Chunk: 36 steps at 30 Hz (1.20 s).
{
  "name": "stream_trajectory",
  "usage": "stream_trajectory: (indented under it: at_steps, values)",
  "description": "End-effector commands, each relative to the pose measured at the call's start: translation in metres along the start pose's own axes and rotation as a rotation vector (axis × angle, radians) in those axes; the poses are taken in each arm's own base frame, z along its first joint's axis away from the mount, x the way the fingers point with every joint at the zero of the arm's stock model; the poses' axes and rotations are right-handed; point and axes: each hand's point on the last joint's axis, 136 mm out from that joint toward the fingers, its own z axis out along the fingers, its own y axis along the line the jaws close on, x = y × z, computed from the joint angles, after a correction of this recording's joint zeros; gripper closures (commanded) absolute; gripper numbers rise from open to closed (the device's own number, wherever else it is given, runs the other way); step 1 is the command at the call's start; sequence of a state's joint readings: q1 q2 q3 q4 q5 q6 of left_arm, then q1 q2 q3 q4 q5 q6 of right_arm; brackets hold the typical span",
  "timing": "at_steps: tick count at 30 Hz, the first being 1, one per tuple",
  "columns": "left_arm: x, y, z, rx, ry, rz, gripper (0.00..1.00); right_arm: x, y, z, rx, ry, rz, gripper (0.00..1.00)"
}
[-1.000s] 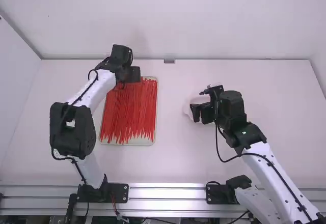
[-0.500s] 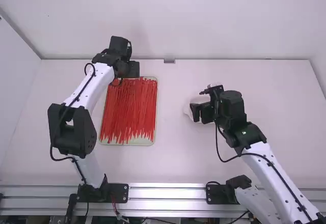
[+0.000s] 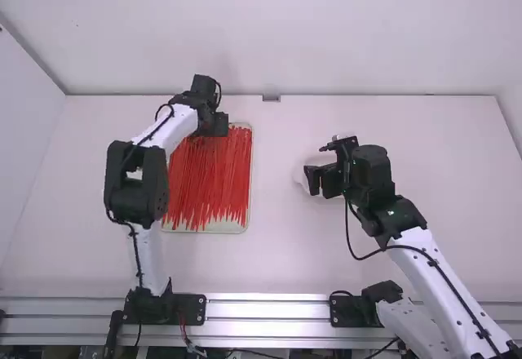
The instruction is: Fasten the cable tie
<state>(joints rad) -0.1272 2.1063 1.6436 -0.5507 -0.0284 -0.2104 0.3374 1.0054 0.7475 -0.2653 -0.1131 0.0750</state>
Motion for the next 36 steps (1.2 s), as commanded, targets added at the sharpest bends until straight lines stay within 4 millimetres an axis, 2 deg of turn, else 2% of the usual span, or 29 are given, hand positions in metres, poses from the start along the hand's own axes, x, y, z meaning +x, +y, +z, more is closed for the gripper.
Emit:
stream_trajectory:
  at_steps: [1,5,7,10,12,19,36]
  values:
    - [0.013,0.006,0.020,-0.025,0.041,-0.011,0.30,0.004,-0.002,0.001,0.006,0.008,-0.001,0.02]
    - [0.017,0.007,0.032,-0.029,0.053,-0.013,0.34,0.004,-0.003,0.001,0.009,0.008,-0.001,0.02]
    - [0.018,0.012,0.038,-0.057,0.051,-0.045,0.43,0.004,-0.002,0.001,0.008,0.008,-0.001,0.02]
    - [0.019,0.013,0.042,-0.063,0.052,-0.055,0.50,0.004,-0.003,0.001,0.009,0.008,-0.001,0.02]
    - [0.020,0.014,0.044,-0.068,0.054,-0.054,0.61,0.004,-0.002,0.001,0.009,0.008,-0.001,0.01]
    - [0.020,0.016,0.044,-0.079,0.052,-0.054,0.77,0.004,-0.003,0.001,0.009,0.008,-0.002,0.02]
    - [0.028,0.016,0.056,-0.076,0.058,-0.061,0.81,0.005,-0.003,0.001,0.010,0.012,0.001,0.02]
